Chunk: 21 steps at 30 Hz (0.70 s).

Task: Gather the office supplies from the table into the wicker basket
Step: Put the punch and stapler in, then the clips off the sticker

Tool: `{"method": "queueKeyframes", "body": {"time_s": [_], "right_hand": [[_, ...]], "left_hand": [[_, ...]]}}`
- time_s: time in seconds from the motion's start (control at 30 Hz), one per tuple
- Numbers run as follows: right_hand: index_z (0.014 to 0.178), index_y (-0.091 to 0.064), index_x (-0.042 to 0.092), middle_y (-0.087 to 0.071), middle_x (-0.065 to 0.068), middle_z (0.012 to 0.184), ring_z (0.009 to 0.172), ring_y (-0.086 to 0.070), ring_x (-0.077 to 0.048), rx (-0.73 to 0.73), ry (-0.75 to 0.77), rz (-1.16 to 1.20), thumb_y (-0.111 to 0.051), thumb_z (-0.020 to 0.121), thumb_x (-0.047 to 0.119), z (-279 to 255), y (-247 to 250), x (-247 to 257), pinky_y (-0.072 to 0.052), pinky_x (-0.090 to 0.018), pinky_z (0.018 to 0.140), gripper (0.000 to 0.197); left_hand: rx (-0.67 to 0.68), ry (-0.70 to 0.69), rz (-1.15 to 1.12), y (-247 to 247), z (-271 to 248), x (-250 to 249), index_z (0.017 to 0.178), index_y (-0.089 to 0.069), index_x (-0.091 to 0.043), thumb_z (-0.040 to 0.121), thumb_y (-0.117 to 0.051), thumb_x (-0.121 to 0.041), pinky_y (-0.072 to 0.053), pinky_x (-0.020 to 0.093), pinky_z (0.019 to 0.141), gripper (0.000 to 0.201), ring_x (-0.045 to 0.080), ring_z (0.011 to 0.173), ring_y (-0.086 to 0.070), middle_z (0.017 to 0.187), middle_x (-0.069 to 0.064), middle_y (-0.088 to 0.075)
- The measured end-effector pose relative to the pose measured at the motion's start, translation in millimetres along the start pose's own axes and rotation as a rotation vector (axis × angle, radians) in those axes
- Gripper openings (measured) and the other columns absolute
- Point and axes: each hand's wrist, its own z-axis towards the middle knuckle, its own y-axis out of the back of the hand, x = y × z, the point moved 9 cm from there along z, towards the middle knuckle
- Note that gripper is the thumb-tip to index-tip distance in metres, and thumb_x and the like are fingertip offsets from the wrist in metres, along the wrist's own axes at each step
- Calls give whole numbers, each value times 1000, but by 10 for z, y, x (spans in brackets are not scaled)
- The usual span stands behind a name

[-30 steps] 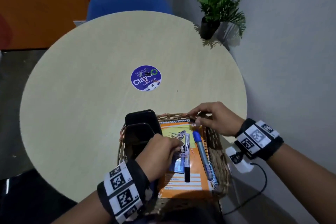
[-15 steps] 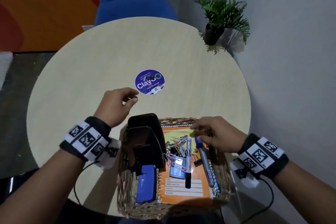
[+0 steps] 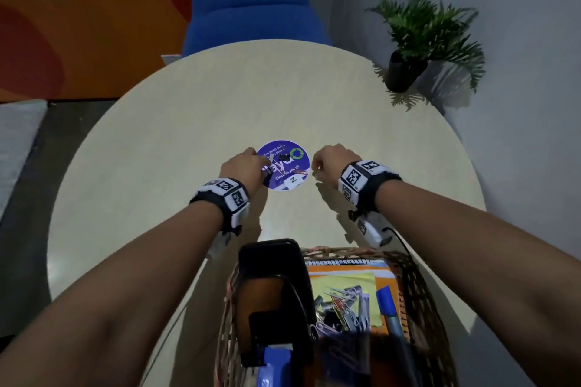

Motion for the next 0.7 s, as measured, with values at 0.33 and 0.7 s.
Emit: {"method": "queueKeyframes", "body": {"time_s": [0.33, 0.7], "right_hand": [[83, -64, 25, -64, 1, 84, 77, -61, -26, -30, -44, 170, -70, 77, 24, 321, -176, 61, -42, -26, 66, 8], [76, -60, 14, -65, -6, 73, 64, -63, -27, 24, -97, 107, -61, 75, 23, 290, -279, 59, -55, -32, 62, 9]], "left_hand": [[-59, -82, -21, -160, 201, -49, 114, -64, -31, 89, -55, -36, -32, 28, 69, 27, 23, 109, -54, 115, 2, -53], [-9, -27, -94, -266, -122, 97, 94, -64, -21, 86, -60, -20, -47, 33, 74, 9, 22, 99, -56, 106, 1, -54]]}}
